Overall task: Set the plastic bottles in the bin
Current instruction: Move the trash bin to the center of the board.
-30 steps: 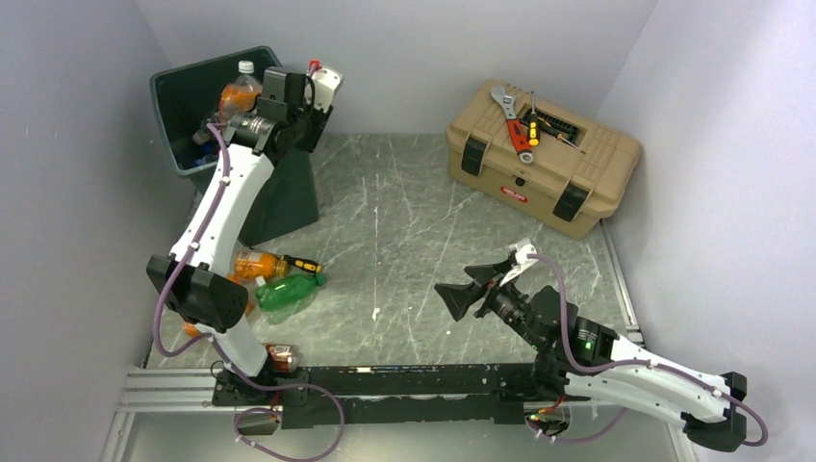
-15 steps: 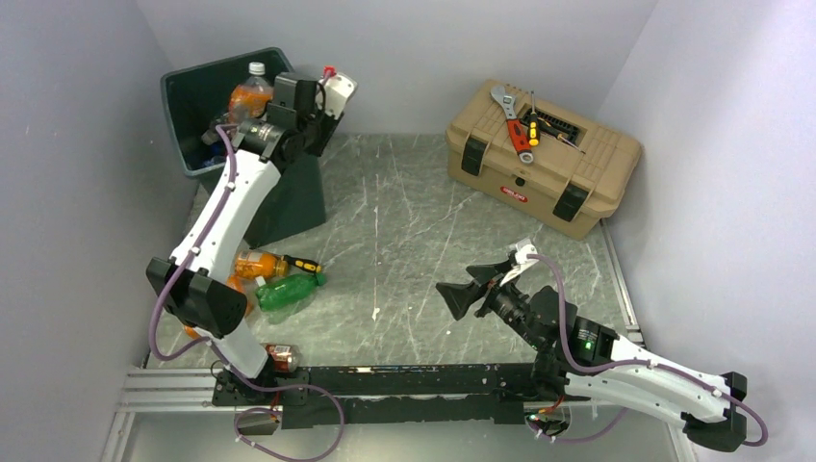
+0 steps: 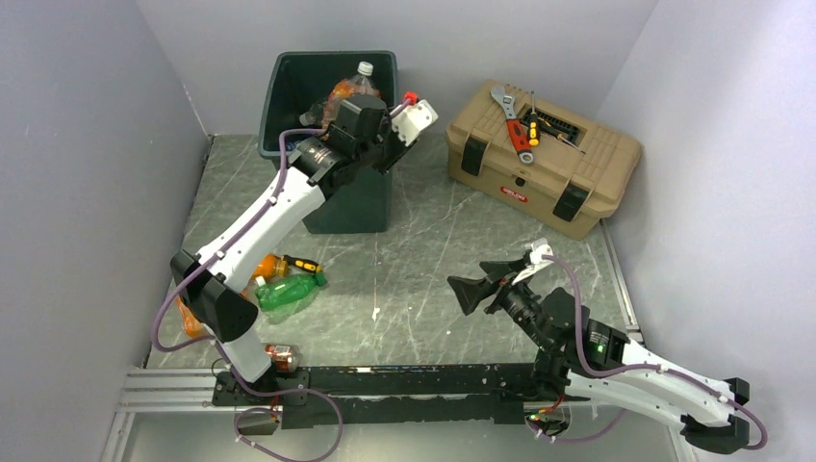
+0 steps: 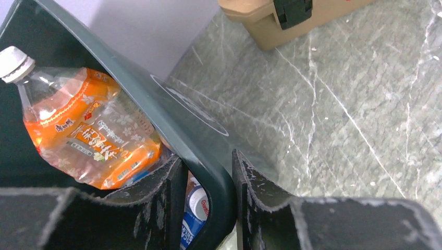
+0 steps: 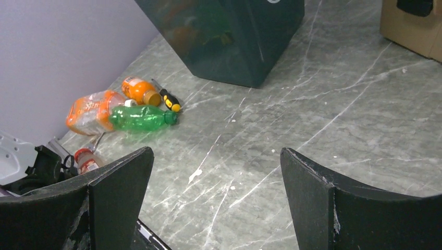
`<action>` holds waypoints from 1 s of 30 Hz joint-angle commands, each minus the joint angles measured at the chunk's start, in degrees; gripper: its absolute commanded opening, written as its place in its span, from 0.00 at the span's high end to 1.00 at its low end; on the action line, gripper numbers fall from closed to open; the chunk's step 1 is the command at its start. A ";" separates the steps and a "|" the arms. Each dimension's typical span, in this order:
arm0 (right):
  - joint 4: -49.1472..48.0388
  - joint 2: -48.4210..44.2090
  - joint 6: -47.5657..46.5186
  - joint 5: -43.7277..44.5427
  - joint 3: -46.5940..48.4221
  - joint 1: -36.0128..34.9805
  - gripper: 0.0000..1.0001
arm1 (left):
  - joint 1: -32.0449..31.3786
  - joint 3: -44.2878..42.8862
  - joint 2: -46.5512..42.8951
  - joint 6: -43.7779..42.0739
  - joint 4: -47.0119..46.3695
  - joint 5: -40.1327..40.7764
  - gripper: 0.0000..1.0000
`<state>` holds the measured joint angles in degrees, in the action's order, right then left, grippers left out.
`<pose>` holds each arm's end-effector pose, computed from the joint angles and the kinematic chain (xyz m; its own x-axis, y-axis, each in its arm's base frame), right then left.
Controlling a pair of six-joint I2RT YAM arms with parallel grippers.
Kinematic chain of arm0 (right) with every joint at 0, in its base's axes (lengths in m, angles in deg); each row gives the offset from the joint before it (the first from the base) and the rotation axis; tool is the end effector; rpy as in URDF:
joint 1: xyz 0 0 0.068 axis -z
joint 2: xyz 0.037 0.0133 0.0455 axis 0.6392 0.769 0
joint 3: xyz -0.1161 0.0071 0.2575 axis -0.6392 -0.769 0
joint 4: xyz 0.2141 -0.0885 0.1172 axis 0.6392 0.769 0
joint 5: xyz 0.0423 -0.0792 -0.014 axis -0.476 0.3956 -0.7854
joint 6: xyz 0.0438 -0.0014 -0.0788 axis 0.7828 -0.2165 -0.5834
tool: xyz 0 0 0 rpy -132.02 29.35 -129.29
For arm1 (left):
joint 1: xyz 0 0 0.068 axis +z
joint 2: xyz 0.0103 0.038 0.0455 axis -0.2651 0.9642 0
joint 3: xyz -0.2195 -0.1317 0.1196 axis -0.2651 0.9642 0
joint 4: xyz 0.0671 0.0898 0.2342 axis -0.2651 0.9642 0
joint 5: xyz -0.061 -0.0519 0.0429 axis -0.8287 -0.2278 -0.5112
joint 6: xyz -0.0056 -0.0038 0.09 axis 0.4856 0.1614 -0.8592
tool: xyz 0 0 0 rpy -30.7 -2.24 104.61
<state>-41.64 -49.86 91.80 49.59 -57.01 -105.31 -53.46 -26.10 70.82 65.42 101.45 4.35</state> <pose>0.0946 0.1109 0.2871 -0.2627 0.2788 -0.9237 -0.5190 0.7662 0.3789 0.3324 -0.2554 0.4234 -0.0866 0.5592 -0.8245 0.6668 0.6474 0.3691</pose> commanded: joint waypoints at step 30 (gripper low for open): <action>1.83 -0.96 -2.92 5.07 5.34 -0.16 0.03 | -9.57 -19.45 14.25 13.10 -13.58 3.08 1.00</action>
<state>-38.56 -51.24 89.96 53.55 -54.67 -105.29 -61.30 -44.17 86.47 73.79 100.62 14.10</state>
